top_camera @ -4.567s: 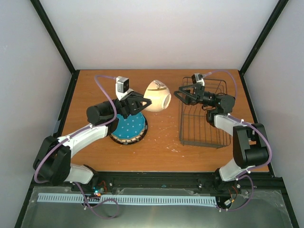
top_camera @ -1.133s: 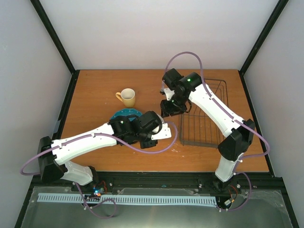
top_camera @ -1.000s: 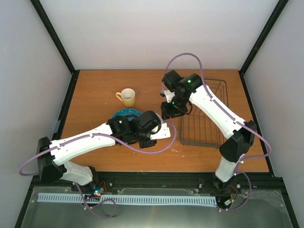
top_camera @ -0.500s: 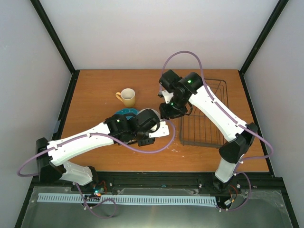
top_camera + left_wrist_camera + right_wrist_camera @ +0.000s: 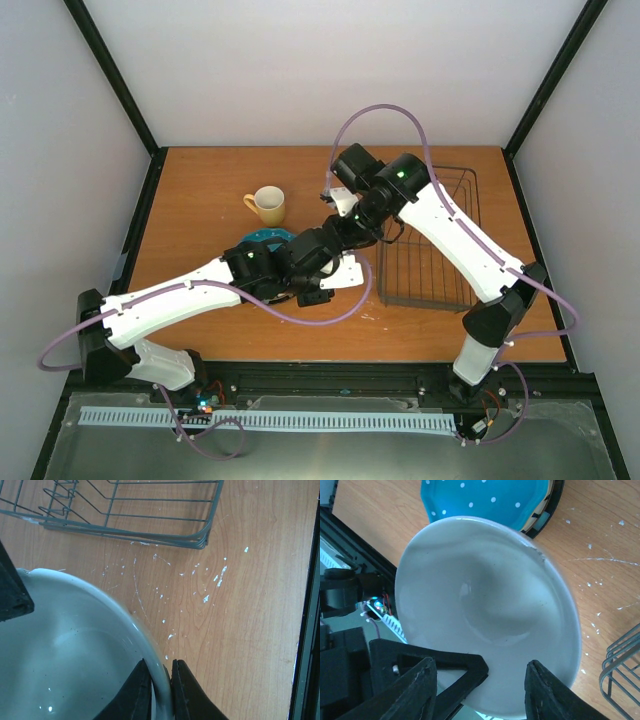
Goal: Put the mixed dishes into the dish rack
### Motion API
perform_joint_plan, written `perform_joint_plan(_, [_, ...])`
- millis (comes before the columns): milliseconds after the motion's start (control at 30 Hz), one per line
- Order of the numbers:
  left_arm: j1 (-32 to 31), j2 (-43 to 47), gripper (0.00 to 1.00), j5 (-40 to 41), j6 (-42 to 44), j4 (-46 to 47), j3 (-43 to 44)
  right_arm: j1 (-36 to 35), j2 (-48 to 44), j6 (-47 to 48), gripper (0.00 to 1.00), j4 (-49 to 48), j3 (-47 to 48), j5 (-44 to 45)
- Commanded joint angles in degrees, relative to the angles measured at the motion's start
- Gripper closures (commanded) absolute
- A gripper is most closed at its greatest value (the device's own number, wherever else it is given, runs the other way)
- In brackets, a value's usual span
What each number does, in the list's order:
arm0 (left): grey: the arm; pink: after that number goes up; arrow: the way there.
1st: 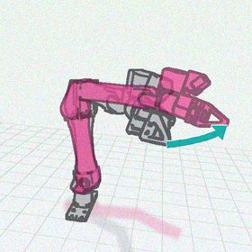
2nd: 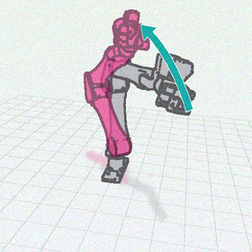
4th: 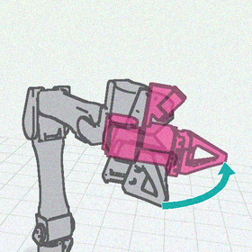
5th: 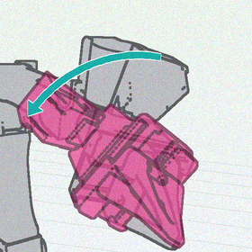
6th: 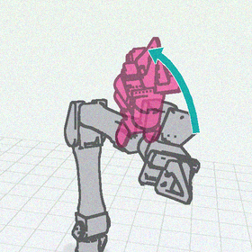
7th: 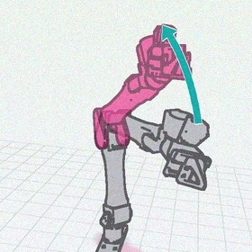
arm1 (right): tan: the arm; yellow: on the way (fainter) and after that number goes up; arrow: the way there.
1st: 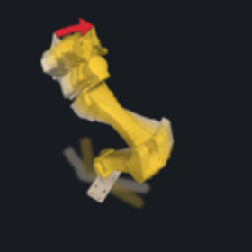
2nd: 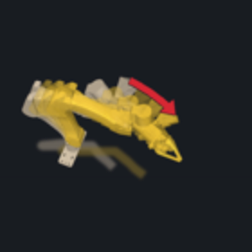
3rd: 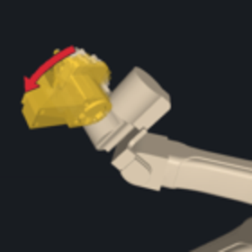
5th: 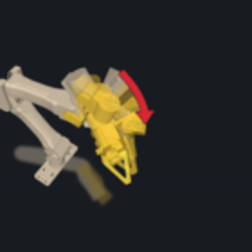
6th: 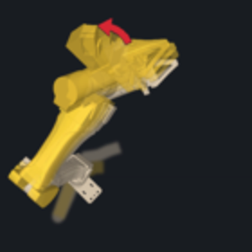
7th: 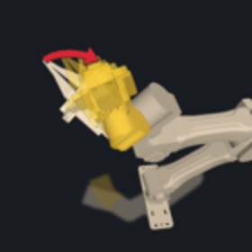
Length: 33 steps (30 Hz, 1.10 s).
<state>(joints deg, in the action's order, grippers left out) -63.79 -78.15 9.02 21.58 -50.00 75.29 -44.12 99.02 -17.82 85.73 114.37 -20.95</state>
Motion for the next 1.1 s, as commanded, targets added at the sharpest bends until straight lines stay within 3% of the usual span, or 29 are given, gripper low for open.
perform_joint_plan(0, [-0.3, 1.0, 0.99, 1.4, 1.2, 4.0, 3.6, -1.1, -1.3, 0.9, 0.52, 0.7, -0.4, 4.7])
perform_joint_plan(267, [-0.4, 1.8, 0.99, 2.0, 1.1, 3.9, 2.3, -0.5, -2.5, -0.2, 0.46, 0.7, 7.4, 4.5])
perform_joint_plan(600, [-0.4, 2.0, 0.99, 1.9, 1.0, 3.5, 2.9, -0.5, -2.9, 0.3, 0.45, 0.7, -0.3, 10.1])
perform_joint_plan(1067, [-0.4, 2.9, 0.99, 1.5, 1.1, 3.5, 3.3, -0.5, -0.1, 0.3, 0.44, 0.7, -0.3, 13.9])
